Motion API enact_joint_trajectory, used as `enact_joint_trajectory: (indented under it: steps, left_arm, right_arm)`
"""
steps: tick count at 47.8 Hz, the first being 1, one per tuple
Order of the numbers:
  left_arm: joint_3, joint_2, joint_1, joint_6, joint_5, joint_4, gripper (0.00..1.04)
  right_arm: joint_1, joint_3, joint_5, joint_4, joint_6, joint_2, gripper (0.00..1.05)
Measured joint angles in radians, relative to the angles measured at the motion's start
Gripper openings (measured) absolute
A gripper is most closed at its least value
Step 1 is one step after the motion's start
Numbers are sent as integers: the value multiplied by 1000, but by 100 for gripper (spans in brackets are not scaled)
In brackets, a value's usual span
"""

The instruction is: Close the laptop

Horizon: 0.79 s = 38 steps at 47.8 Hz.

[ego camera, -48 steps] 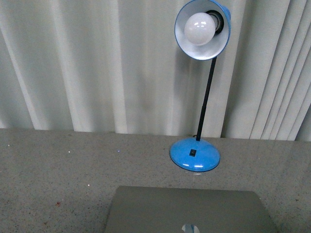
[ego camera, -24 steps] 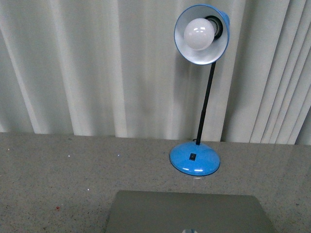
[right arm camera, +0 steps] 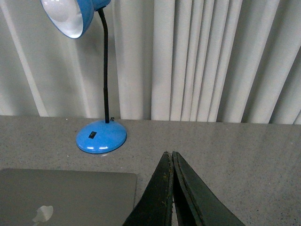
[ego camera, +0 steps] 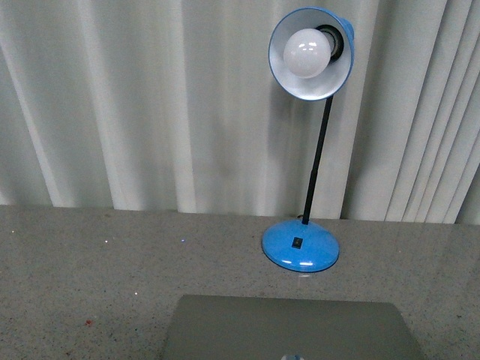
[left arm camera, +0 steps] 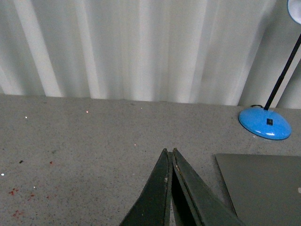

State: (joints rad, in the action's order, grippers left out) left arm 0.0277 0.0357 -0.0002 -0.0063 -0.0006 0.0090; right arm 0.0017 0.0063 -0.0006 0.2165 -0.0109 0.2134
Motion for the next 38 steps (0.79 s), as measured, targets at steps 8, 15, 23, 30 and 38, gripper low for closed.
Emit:
enact_joint_trajectory:
  steps: [8, 15, 23, 30, 38]
  left_arm:
    - [0, -31, 0, 0, 0, -6, 4]
    - [0, -34, 0, 0, 0, -8, 4]
    - [0, -34, 0, 1, 0, -8, 4]
    - [0, -34, 0, 2, 0, -8, 4]
    - [0, -34, 0, 2, 0, -8, 18]
  right_arm:
    - [0, 0, -1, -32, 0, -35, 3]
    - [0, 0, -2, -195, 0, -155, 3]
    - [0, 0, -1, -216, 0, -209, 3]
    - [0, 0, -1, -216, 0, -209, 3]
    - [0, 0, -1, -216, 0, -209, 16]
